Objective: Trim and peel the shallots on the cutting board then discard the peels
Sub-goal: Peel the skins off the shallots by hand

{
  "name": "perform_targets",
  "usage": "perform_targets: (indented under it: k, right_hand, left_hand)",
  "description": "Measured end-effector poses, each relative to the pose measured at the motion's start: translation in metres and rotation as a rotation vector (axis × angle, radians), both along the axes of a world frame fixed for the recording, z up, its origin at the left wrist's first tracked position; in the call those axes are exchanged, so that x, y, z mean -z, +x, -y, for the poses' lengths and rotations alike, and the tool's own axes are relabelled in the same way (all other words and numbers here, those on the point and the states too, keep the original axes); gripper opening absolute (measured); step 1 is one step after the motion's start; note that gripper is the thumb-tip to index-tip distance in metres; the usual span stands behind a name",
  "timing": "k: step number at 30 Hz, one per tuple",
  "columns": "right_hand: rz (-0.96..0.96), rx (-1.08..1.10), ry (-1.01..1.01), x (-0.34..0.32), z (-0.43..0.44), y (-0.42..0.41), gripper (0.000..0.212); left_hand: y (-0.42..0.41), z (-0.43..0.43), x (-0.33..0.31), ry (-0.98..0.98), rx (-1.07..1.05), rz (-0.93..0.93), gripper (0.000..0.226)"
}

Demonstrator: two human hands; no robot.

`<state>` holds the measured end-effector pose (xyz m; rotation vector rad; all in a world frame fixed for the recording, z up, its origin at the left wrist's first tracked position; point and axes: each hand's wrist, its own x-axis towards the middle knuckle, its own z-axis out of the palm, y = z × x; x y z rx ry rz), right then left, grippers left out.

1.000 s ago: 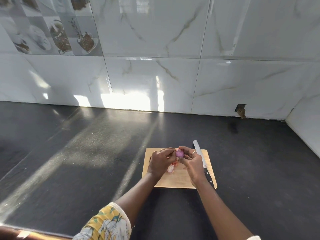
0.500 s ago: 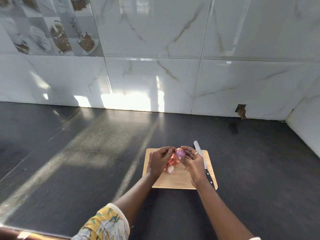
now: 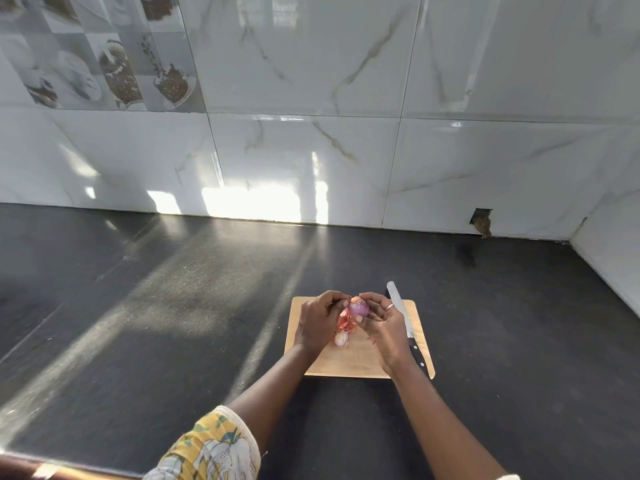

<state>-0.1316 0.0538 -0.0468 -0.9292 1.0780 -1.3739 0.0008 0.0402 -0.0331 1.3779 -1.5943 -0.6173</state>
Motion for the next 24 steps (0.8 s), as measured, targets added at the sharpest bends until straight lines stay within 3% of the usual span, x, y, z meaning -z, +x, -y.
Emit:
perform_targets:
  k: [12, 24]
  right_hand:
    - [0.125, -0.027, 0.033, -0.0034, -0.0036, 0.004, 0.032]
    - [0.448, -0.077, 0.149, -0.0055, -0.0018, -0.0008, 0.023]
  left_hand:
    - [-0.0031, 0.0042, 0.0054, 0.091, -0.015, 0.175, 0.014]
    - [-0.0041, 0.0062, 0.004, 0.279, 0.012, 0.168, 0.027]
